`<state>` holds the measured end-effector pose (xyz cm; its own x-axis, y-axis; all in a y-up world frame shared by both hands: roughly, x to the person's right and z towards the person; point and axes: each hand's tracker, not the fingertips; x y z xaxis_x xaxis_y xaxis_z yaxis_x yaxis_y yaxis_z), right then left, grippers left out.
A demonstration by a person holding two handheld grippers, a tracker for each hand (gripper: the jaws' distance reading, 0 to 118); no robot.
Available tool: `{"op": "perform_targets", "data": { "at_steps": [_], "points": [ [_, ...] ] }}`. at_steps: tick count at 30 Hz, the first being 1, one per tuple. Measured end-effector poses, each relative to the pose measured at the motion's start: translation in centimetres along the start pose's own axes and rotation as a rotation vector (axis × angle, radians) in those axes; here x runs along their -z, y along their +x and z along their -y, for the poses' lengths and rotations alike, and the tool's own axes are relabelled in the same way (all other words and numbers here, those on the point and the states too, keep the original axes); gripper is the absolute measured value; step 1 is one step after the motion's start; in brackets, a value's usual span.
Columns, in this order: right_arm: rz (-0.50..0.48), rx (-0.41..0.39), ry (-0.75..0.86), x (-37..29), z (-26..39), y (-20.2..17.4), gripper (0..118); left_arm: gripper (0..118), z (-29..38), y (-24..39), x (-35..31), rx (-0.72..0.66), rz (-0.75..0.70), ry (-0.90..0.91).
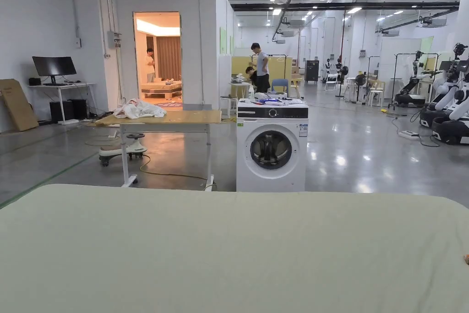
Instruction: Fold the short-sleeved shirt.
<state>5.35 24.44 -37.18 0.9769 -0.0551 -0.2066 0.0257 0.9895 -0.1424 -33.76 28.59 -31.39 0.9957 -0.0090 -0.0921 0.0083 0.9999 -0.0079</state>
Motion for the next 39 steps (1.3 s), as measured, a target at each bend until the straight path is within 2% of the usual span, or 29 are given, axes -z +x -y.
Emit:
{"op": "perform_targets", "data": {
  "at_steps": [4,5,6,7,8,9,11,17,31,33,36,39],
  "points": [
    [0.005,0.032,0.006,-0.1,-0.1,0.4,0,3,-0.4,0.2,0.0,0.017,0.002,0.018],
    [0.004,0.04,0.013,-0.1,-0.1,0.5,8,14,-0.6,0.4,-0.1,0.011,0.014,0.03],
    [0.005,0.045,0.021,-0.2,-0.2,0.5,21,27,-0.7,0.3,-0.1,0.007,0.021,0.043],
    [0.007,0.046,0.026,-0.2,-0.3,0.6,40,45,-0.9,0.3,-0.1,0.006,0.03,0.046],
    [0.01,0.044,0.028,-0.2,-0.5,0.6,62,68,-1.1,0.4,0.0,0.006,0.039,0.046],
    [0.01,0.042,0.036,-0.3,-0.6,0.6,73,80,-1.3,0.6,-0.2,0.006,0.045,0.052],
    [0.01,0.041,0.061,-0.6,-1.0,0.6,87,93,-1.5,0.8,-0.3,0.001,0.043,0.075],
    [0.0,0.026,0.085,-0.9,-1.5,0.3,118,115,-1.8,1.4,-0.3,0.019,0.048,0.074],
    [-0.014,-0.001,0.068,-0.9,-2.0,-0.5,118,115,-1.9,1.6,-0.4,0.025,0.07,0.063],
    [-0.029,0.022,0.057,-0.8,-2.2,-0.3,118,115,-1.9,1.6,-0.4,0.025,0.068,0.057],
    [-0.074,0.132,0.005,-0.4,-2.6,0.1,118,115,-1.8,1.5,-0.4,0.008,0.068,0.052],
    [-0.055,0.23,-0.012,-0.3,-3.1,0.1,118,115,-1.8,1.2,-0.3,-0.017,0.073,0.043]
  ]
}}
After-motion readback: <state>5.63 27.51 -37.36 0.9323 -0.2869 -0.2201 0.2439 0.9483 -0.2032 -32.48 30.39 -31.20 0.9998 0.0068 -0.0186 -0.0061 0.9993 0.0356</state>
